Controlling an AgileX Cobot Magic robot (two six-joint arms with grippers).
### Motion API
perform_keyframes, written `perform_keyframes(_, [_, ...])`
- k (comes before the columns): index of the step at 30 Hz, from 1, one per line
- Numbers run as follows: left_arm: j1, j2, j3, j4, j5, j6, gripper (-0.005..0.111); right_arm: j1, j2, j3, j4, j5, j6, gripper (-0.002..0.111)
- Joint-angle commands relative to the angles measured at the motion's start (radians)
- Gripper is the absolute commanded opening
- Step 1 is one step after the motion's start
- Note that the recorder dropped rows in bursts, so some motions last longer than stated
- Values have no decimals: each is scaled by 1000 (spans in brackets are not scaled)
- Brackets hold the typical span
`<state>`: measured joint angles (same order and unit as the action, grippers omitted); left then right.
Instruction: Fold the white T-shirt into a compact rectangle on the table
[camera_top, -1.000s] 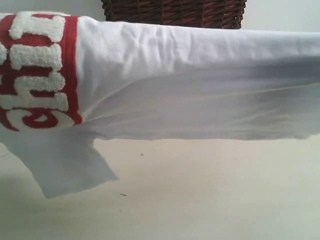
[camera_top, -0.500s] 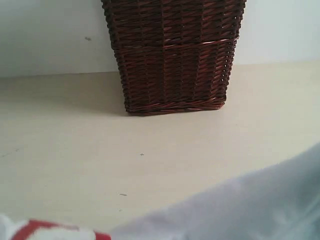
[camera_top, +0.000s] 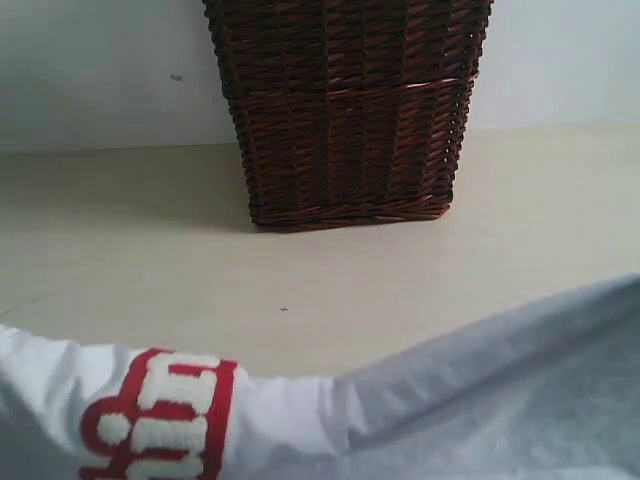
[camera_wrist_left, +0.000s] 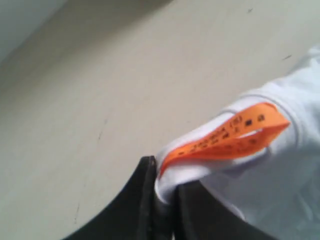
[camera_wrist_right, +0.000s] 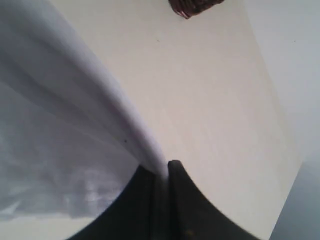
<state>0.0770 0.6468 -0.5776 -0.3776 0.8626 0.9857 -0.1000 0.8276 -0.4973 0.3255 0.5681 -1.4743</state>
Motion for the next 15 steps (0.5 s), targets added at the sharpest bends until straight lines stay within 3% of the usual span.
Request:
perform_keyframes(1, [3,216,8,-1,-159,6,0,-6,154,8,16,-168,-26,0])
perform_keyframes(8, [3,434,8,-1,-385,59,0,-6,275,8,16,-325,-85,0])
perform_keyframes(15, [3,410,-34,-1,-408,59,0,-6,251,1,16,-437,-92,0])
